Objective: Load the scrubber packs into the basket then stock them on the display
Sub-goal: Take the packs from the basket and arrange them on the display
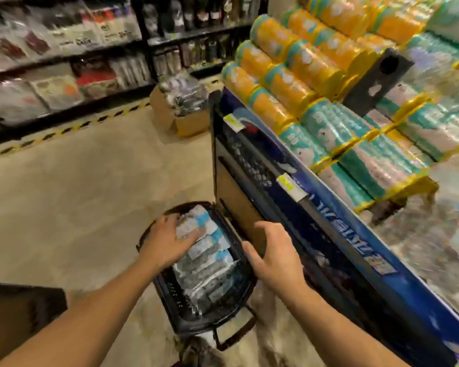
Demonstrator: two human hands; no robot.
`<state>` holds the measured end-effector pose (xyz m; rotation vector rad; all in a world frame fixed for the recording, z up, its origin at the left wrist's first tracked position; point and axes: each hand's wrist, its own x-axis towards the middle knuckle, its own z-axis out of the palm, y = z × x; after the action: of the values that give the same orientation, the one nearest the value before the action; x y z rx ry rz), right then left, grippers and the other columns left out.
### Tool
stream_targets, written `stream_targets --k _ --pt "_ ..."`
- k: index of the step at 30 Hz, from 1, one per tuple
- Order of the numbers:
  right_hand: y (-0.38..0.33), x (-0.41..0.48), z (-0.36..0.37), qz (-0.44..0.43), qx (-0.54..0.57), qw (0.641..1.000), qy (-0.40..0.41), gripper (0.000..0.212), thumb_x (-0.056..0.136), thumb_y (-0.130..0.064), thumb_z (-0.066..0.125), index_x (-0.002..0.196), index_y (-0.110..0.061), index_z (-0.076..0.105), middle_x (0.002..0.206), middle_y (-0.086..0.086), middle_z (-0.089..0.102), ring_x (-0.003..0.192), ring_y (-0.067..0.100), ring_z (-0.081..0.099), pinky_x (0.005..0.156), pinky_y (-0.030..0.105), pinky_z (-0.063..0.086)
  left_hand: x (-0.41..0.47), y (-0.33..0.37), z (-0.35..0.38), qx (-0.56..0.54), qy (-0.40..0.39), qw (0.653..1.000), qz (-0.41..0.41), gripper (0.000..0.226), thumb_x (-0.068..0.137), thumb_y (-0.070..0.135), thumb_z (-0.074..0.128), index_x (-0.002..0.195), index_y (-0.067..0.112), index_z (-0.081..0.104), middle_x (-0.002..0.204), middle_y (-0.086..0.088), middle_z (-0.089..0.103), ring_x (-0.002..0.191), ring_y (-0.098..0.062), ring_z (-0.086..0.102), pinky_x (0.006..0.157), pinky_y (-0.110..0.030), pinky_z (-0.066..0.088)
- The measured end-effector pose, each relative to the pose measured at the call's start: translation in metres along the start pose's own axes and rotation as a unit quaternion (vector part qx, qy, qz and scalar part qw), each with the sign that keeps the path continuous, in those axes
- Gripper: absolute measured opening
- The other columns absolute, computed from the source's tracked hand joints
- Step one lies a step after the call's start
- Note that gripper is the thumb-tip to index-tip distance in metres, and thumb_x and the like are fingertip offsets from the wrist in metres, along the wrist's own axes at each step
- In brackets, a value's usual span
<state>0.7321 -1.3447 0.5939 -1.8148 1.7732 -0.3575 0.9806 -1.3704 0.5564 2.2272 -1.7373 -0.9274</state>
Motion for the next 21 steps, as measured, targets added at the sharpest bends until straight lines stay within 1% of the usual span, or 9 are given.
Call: stream_targets --k 3,5,8,12,14,16,17,19,21 --pt "-0.009 0.032 0.098 0.088 0.035 0.993 -0.069 0.046 0.093 -0.043 0.063 0.130 -0.018 0.053 0.123 0.002 0.056 0.119 0.021 0.055 0.097 0.034 0.044 0.061 -0.092 0.019 0.023 -0.049 0.998 -0.026 0.080 0.070 0.088 0.043 0.121 0.029 0.057 0.102 -0.007 0.064 0.096 -0.028 0.063 0.076 -0.034 0.050" --pt "0.003 0.053 0.160 0.176 0.065 0.976 -0.114 0.040 0.093 -0.038 0.065 0.124 -0.014 0.055 0.118 0.007 0.062 0.115 0.026 0.058 0.095 0.034 0.043 0.099 -0.140 0.033 0.028 -0.086 0.994 -0.055 0.066 0.073 0.078 0.055 0.110 0.024 0.061 0.095 -0.012 0.066 0.090 -0.033 0.066 0.068 -0.035 0.048" --pt "0.037 0.076 0.256 0.314 0.113 0.931 -0.144 0.040 0.089 -0.038 0.068 0.115 -0.011 0.054 0.115 0.016 0.067 0.114 0.034 0.062 0.093 0.037 0.045 0.147 -0.190 0.060 0.062 -0.121 0.989 -0.059 0.068 0.070 0.072 0.057 0.105 0.014 0.061 0.097 -0.016 0.065 0.093 -0.036 0.064 0.075 -0.040 0.051" --pt "0.089 0.097 0.364 0.459 0.176 0.859 -0.147 0.058 0.094 -0.028 0.065 0.138 0.003 0.043 0.133 0.021 0.056 0.123 0.037 0.055 0.099 0.039 0.042 0.214 -0.247 0.114 0.082 -0.134 0.986 -0.061 0.082 0.066 0.076 0.054 0.124 0.018 0.056 0.117 -0.011 0.060 0.110 -0.030 0.058 0.088 -0.041 0.053" --pt "0.110 0.103 0.402 0.539 0.224 0.805 -0.108 0.060 0.095 -0.027 0.063 0.138 0.007 0.041 0.114 0.021 0.060 0.105 0.036 0.060 0.087 0.039 0.045 0.243 -0.268 0.143 0.091 -0.133 0.986 -0.043 0.084 0.065 0.083 0.052 0.121 0.021 0.058 0.118 -0.008 0.062 0.110 -0.029 0.060 0.087 -0.043 0.054" --pt "0.134 0.104 0.437 0.597 0.286 0.747 -0.060 0.056 0.095 -0.027 0.061 0.139 0.002 0.041 0.091 0.008 0.053 0.087 0.029 0.056 0.080 0.042 0.049 0.265 -0.274 0.163 0.093 -0.138 0.986 -0.024 0.083 0.067 0.083 0.056 0.117 0.016 0.059 0.116 -0.010 0.061 0.109 -0.030 0.061 0.087 -0.042 0.053" --pt "0.142 0.106 0.449 0.618 0.321 0.717 -0.035 0.052 0.096 -0.025 0.059 0.140 -0.001 0.041 0.093 0.006 0.053 0.093 0.029 0.057 0.087 0.045 0.051 0.274 -0.273 0.171 0.098 -0.140 0.985 -0.020 0.080 0.072 0.076 0.062 0.123 0.015 0.056 0.122 -0.011 0.058 0.113 -0.030 0.057 0.093 -0.041 0.050" --pt "0.157 0.110 0.467 0.655 0.382 0.652 -0.001 0.046 0.101 -0.024 0.051 0.144 -0.007 0.042 0.119 0.012 0.055 0.117 0.032 0.054 0.105 0.047 0.046 0.293 -0.270 0.185 0.097 -0.140 0.985 -0.004 0.081 0.076 0.065 0.067 0.135 0.013 0.049 0.133 -0.012 0.051 0.123 -0.031 0.051 0.101 -0.039 0.044" --pt "0.172 0.114 0.479 0.680 0.417 0.603 0.018 0.047 0.103 -0.027 0.044 0.147 -0.011 0.042 0.144 0.013 0.048 0.133 0.031 0.046 0.112 0.045 0.040 0.312 -0.266 0.197 0.090 -0.147 0.985 0.017 0.072 0.077 0.060 0.068 0.129 0.014 0.050 0.128 -0.012 0.054 0.121 -0.034 0.052 0.096 -0.038 0.044"
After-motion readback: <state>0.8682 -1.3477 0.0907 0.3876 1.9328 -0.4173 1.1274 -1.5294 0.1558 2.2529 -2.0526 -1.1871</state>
